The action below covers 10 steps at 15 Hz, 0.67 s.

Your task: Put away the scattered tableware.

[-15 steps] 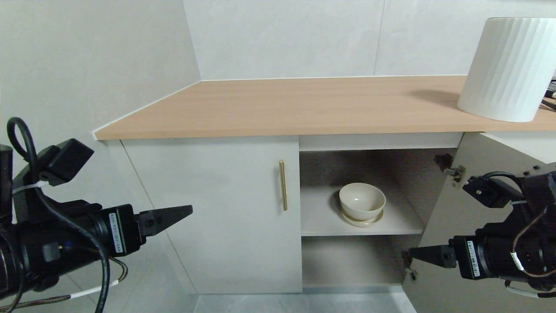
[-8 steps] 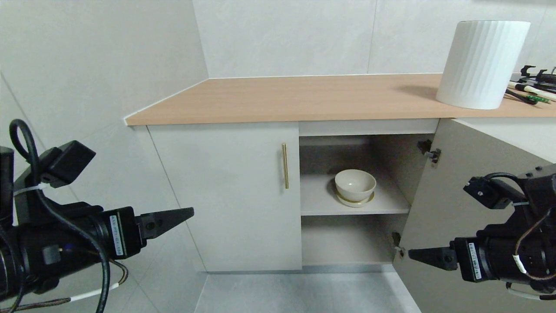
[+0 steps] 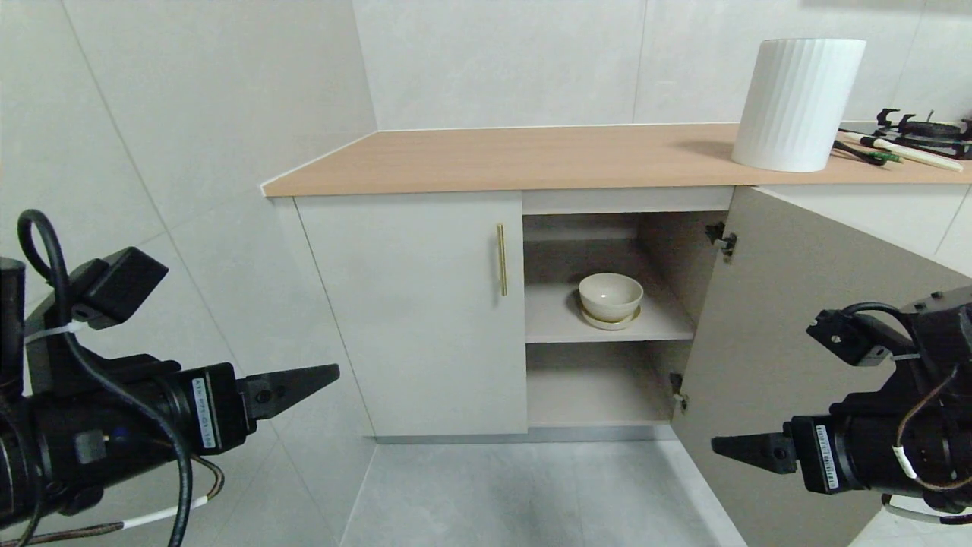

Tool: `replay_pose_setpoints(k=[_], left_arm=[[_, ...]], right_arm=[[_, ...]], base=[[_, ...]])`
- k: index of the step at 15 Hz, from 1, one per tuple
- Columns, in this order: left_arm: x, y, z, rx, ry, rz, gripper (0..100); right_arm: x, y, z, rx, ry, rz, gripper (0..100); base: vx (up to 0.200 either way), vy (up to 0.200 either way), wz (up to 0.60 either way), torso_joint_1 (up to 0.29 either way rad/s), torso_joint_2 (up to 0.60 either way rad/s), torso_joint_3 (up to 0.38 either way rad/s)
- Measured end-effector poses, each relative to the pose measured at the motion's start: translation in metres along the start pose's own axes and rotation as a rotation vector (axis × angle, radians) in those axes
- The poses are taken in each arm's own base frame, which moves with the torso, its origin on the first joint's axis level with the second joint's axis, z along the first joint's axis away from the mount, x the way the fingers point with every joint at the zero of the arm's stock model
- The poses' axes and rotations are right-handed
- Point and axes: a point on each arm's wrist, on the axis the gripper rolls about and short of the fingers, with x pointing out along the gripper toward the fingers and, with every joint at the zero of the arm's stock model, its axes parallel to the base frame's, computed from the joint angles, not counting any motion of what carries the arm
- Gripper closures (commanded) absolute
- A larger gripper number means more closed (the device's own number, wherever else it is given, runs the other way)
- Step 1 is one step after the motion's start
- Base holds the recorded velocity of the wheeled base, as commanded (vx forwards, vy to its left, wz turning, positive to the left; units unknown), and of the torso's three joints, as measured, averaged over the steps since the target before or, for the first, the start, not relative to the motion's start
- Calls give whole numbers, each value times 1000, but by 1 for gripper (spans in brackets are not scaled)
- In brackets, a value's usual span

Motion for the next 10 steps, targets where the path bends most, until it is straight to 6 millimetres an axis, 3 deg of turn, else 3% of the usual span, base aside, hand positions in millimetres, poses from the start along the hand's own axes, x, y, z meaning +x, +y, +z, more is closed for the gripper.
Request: replay_pose_setpoints(k=[10], left_arm=[[0, 0, -1, 2, 5, -4, 0]], right_arm=[[-10, -4, -12, 2, -3, -16, 0]], base=[[0, 0, 0, 0, 0, 0]])
